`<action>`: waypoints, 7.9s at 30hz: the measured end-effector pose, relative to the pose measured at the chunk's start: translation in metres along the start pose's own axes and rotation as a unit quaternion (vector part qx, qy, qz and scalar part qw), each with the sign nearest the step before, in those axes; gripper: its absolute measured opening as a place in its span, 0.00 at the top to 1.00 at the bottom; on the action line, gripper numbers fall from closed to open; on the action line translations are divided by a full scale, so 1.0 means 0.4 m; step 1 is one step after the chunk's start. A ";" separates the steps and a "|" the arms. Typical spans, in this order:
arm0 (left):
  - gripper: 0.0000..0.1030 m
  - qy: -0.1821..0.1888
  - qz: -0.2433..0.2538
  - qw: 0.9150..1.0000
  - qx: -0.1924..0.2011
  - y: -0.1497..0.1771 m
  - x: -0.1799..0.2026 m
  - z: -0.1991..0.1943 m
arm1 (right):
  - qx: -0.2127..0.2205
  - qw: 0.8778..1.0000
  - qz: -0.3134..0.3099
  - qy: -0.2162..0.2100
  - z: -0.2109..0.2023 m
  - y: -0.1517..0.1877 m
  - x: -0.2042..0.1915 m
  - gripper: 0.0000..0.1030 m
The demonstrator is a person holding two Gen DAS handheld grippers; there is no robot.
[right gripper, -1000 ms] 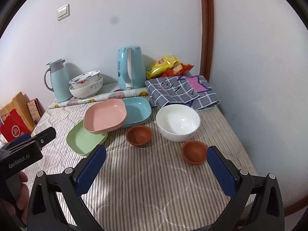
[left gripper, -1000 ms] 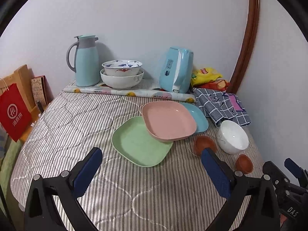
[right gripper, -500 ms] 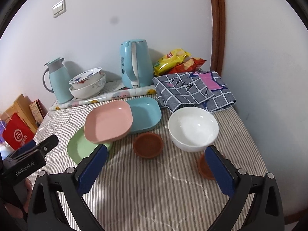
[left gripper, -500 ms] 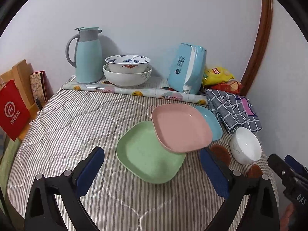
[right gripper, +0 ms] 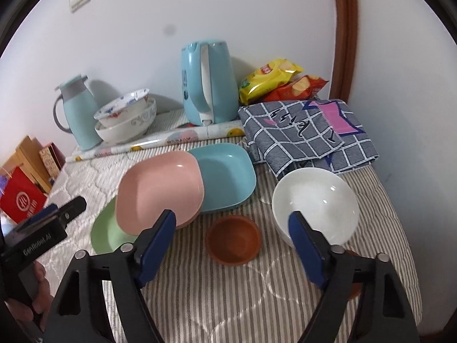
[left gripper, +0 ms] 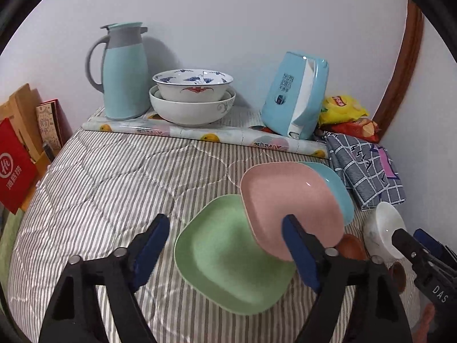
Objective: Organize plates and bowls
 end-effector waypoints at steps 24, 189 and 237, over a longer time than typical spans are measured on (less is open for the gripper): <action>0.61 0.048 0.029 0.997 -0.048 -0.062 0.042 0.252 | -0.081 0.997 -0.018 -0.007 0.221 0.032 -0.072 0.60; 0.42 0.040 0.040 0.995 -0.083 -0.120 0.178 0.305 | -0.095 0.994 -0.050 0.032 0.361 -0.110 0.025 0.72; 0.93 0.058 0.056 0.993 -0.088 -0.138 0.218 0.316 | -0.081 0.995 -0.045 0.049 0.367 -0.128 0.022 0.96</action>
Point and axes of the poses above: each gripper's, at about its wrist camera, not at the fingertips, and z roughly the way its jaws point, x to its right, y to its underside, the point moved 9 cm from there along z, roughly the way its jaws point, and after that the axes turned 15 degrees about z, right-handed, at the moved point
